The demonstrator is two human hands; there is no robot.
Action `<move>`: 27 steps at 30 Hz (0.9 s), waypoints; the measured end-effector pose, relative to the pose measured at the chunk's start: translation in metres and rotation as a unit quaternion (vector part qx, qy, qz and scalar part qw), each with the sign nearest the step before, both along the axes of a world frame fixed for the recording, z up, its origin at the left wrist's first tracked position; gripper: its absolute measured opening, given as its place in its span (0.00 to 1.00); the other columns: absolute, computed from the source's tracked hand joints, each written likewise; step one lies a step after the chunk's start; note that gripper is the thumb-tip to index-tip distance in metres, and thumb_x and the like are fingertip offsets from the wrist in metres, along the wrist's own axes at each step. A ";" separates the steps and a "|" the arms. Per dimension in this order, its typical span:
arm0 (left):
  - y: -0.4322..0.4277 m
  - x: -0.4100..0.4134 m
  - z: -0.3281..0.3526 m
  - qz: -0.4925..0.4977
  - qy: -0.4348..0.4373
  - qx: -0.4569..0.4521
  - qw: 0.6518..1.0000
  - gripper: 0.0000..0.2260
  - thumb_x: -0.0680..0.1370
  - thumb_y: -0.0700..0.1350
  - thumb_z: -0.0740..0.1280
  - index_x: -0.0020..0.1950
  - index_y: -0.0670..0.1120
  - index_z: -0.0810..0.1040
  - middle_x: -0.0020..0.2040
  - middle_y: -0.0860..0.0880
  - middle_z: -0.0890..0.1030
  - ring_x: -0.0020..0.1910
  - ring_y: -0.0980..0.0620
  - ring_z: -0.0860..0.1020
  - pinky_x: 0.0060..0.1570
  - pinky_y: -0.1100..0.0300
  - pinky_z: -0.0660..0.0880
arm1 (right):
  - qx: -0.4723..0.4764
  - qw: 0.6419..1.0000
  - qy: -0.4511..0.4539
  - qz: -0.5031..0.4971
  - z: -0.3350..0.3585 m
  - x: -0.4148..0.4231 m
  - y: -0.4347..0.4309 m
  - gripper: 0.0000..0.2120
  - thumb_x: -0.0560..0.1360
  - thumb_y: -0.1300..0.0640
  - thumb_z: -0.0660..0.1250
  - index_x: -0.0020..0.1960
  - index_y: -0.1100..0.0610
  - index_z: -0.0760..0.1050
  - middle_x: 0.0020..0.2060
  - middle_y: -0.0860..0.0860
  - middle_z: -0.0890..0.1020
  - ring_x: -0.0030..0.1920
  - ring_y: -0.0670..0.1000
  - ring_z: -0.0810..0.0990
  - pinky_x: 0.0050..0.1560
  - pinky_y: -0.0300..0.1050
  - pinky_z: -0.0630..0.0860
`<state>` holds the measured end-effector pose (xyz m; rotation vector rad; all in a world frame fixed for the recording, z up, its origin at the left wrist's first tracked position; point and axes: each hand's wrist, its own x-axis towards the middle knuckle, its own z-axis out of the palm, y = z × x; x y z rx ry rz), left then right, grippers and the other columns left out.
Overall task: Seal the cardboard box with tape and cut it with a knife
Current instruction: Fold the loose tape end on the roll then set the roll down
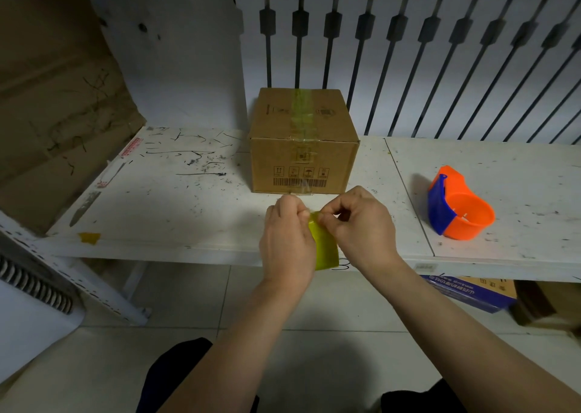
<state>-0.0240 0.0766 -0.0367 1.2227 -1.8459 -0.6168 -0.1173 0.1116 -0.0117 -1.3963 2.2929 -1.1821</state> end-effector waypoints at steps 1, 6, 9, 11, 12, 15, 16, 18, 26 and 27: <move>-0.001 -0.001 0.000 0.004 0.026 0.017 1.000 0.05 0.78 0.40 0.58 0.43 0.47 0.66 0.44 0.51 0.72 0.46 0.50 0.68 0.40 0.59 0.63 | -0.013 1.000 0.008 0.000 0.000 0.000 0.001 0.04 0.68 0.54 0.71 0.35 0.49 0.78 0.36 0.44 0.73 0.34 0.42 0.72 0.41 0.44 0.72; -0.002 0.001 0.004 -0.014 0.014 0.014 1.000 0.03 0.78 0.42 0.57 0.45 0.47 0.67 0.45 0.46 0.75 0.44 0.48 0.71 0.39 0.56 0.65 | -0.055 0.993 0.100 0.021 0.000 0.000 0.004 0.02 0.70 0.56 0.70 0.39 0.53 0.78 0.39 0.42 0.72 0.38 0.45 0.74 0.38 0.42 0.72; 0.001 0.002 0.005 -0.014 -0.014 -0.005 1.000 0.02 0.79 0.43 0.55 0.46 0.47 0.65 0.42 0.45 0.75 0.40 0.46 0.71 0.37 0.55 0.64 | -0.057 0.988 0.140 0.020 0.001 -0.001 0.003 0.01 0.70 0.56 0.69 0.40 0.53 0.78 0.41 0.44 0.75 0.39 0.46 0.75 0.37 0.41 0.69; 0.002 -0.001 0.007 0.005 0.010 0.017 1.000 0.05 0.79 0.43 0.55 0.44 0.48 0.63 0.38 0.48 0.74 0.38 0.46 0.72 0.35 0.55 0.63 | -0.046 0.991 0.125 0.010 0.000 -0.001 0.002 0.01 0.70 0.55 0.69 0.40 0.52 0.78 0.41 0.44 0.76 0.37 0.45 0.75 0.36 0.41 0.69; 0.002 -0.003 0.008 0.011 0.038 0.034 0.999 0.05 0.79 0.43 0.55 0.43 0.48 0.63 0.37 0.50 0.74 0.37 0.47 0.72 0.35 0.56 0.64 | -0.037 0.994 0.099 0.005 0.000 0.000 0.001 0.02 0.70 0.54 0.70 0.40 0.51 0.78 0.40 0.43 0.75 0.36 0.43 0.73 0.36 0.42 0.70; 0.001 -0.006 0.013 0.019 0.115 0.089 0.989 0.05 0.79 0.41 0.56 0.43 0.47 0.66 0.39 0.53 0.74 0.41 0.50 0.73 0.39 0.58 0.66 | -0.020 0.992 -0.124 0.001 0.001 0.002 -0.001 0.06 0.70 0.57 0.70 0.35 0.50 0.77 0.38 0.45 0.74 0.37 0.43 0.73 0.40 0.39 0.72; 0.000 -0.007 0.015 0.020 0.132 0.106 0.985 0.05 0.79 0.41 0.57 0.43 0.46 0.68 0.42 0.52 0.76 0.44 0.51 0.74 0.41 0.60 0.67 | -0.025 0.974 -0.223 0.009 0.002 0.003 -0.001 0.07 0.70 0.59 0.70 0.34 0.51 0.77 0.37 0.47 0.76 0.38 0.45 0.74 0.41 0.39 0.73; -0.002 -0.010 0.017 0.016 0.165 0.141 0.976 0.04 0.78 0.41 0.58 0.44 0.46 0.69 0.48 0.53 0.76 0.48 0.53 0.74 0.45 0.63 0.67 | -0.015 0.937 -0.349 0.017 0.006 0.004 -0.001 0.08 0.72 0.61 0.68 0.35 0.54 0.77 0.35 0.49 0.78 0.38 0.48 0.76 0.43 0.42 0.75; -0.011 -0.001 0.021 -0.021 0.188 0.267 0.945 0.06 0.73 0.44 0.63 0.35 0.49 0.74 0.42 0.47 0.77 0.45 0.46 0.75 0.50 0.46 0.74 | 0.059 0.926 -0.372 0.035 0.018 -0.004 -0.003 0.06 0.74 0.57 0.66 0.39 0.58 0.75 0.33 0.50 0.77 0.33 0.48 0.76 0.33 0.39 0.75; -0.013 0.000 0.023 -0.022 0.184 0.280 0.942 0.06 0.72 0.44 0.63 0.34 0.48 0.73 0.39 0.47 0.76 0.42 0.46 0.74 0.49 0.44 0.75 | 0.064 0.933 -0.351 0.043 0.017 -0.004 -0.003 0.06 0.74 0.57 0.66 0.40 0.59 0.74 0.33 0.51 0.77 0.33 0.48 0.76 0.33 0.38 0.75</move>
